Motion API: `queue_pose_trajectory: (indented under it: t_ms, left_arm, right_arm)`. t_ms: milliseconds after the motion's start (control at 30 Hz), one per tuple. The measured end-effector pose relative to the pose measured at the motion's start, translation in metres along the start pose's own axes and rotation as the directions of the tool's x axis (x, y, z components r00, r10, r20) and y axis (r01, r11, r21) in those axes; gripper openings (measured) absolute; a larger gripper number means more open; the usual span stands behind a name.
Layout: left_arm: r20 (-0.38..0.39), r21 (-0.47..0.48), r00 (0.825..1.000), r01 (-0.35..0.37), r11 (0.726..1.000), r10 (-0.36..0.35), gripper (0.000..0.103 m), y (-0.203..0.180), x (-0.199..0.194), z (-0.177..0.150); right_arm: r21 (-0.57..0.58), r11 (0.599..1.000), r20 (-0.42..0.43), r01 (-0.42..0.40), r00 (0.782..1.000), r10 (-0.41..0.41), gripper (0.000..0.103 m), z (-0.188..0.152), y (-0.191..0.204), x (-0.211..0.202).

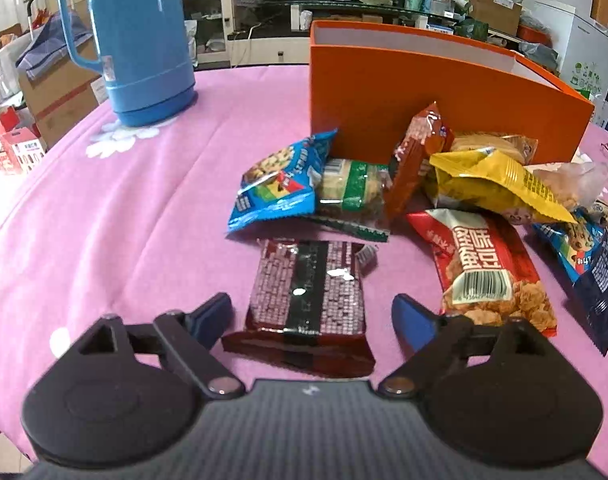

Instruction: Organize snacks

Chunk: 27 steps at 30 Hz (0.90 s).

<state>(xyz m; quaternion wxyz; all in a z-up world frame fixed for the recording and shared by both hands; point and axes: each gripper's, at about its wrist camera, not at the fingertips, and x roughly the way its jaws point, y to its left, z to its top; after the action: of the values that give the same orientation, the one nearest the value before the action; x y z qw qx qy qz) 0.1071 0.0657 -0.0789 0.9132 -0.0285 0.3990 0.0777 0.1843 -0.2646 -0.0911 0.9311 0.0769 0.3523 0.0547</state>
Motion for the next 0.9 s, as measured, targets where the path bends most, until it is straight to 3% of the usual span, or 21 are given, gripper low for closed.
queue_pose_trajectory:
  t_ms: [133,200,267,400,600,733,800,900]
  left_arm:
    - [0.002,0.0,1.0,0.002,1.0,-0.002,0.092,0.0,0.001,-0.001]
    - [0.001,0.001,1.0,0.003,1.0,-0.003,0.094,0.0,0.001,-0.002]
    - [-0.001,0.0,1.0,0.006,1.0,-0.006,0.095,0.0,0.001,-0.002]
    - [-0.004,0.0,1.0,0.006,1.0,-0.006,0.097,0.002,0.002,-0.002]
    - [-0.005,0.006,1.0,0.013,1.0,-0.013,0.098,0.003,0.004,-0.002]
    - [-0.01,-0.001,1.0,0.011,1.0,-0.011,0.098,0.006,0.003,-0.002]
    - [-0.013,-0.014,1.0,0.014,1.0,-0.014,0.098,0.01,0.001,-0.003]
    - [-0.014,-0.051,1.0,0.021,0.999,-0.021,0.098,0.018,0.001,-0.002]
  right_arm:
    - [-0.177,0.98,-0.026,0.095,0.995,-0.101,0.084,-0.011,0.025,0.008]
    - [-0.231,0.967,-0.049,0.105,0.992,-0.119,0.084,-0.015,0.032,0.011]
    - [-0.258,0.964,-0.087,0.067,0.992,-0.093,0.084,-0.019,0.036,0.01]
    - [-0.28,0.957,-0.129,-0.073,0.991,0.038,0.085,-0.029,0.044,-0.006]
    - [-0.292,0.954,-0.007,-0.062,0.998,0.062,0.084,-0.029,0.05,-0.037]
    - [-0.312,0.927,-0.066,-0.208,0.978,0.197,0.085,-0.043,0.079,-0.043]
    - [-0.367,0.905,-0.095,-0.214,0.977,0.192,0.084,-0.051,0.095,-0.036]
    - [-0.424,0.885,-0.074,-0.193,0.981,0.179,0.085,-0.049,0.106,-0.031]
